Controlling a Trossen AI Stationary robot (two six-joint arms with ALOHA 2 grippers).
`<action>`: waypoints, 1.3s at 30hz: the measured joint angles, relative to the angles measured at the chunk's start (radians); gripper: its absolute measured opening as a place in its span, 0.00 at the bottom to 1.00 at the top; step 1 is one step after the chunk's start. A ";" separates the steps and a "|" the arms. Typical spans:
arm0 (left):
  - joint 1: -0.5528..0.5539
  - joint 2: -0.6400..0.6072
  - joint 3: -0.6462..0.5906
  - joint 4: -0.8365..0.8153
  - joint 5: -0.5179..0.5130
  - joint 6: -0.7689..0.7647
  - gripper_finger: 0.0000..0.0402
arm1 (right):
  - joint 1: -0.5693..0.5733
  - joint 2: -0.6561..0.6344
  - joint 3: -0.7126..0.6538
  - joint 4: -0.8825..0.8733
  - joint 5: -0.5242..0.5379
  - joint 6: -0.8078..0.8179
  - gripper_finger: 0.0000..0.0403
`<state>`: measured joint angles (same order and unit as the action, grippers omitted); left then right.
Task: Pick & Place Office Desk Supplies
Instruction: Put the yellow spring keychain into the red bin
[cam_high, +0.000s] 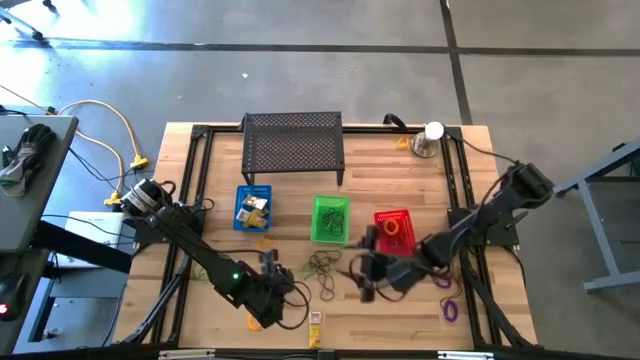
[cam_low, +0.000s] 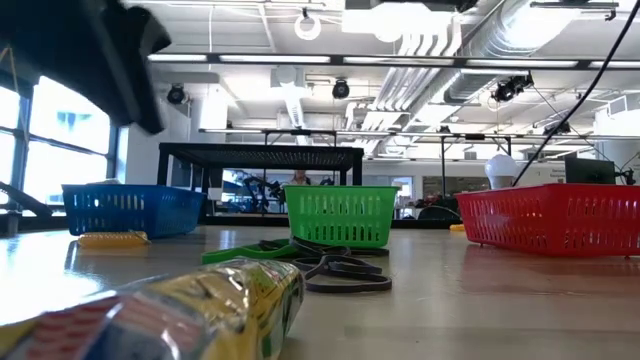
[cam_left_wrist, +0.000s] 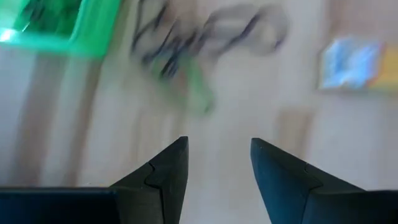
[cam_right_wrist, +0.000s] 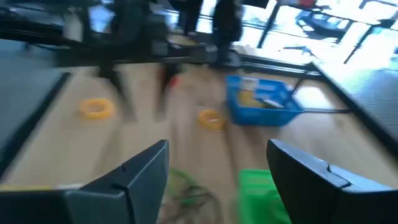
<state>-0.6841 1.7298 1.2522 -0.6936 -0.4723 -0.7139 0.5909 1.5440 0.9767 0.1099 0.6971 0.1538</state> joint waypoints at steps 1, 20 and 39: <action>0.000 0.000 0.000 -0.050 0.003 -0.001 0.41 | 0.020 0.000 -0.001 -0.002 0.000 0.005 0.65; 0.130 0.003 -0.167 -0.200 0.104 -0.074 0.41 | 0.091 0.084 -0.002 -0.001 -0.049 0.084 0.63; 0.237 0.003 -0.246 -0.127 0.162 -0.070 0.41 | 0.087 0.084 -0.002 -0.001 -0.105 0.111 0.63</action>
<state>-0.4469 1.7332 1.0058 -0.8208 -0.3107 -0.7837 0.6781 1.6275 0.9749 0.1089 0.5919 0.2650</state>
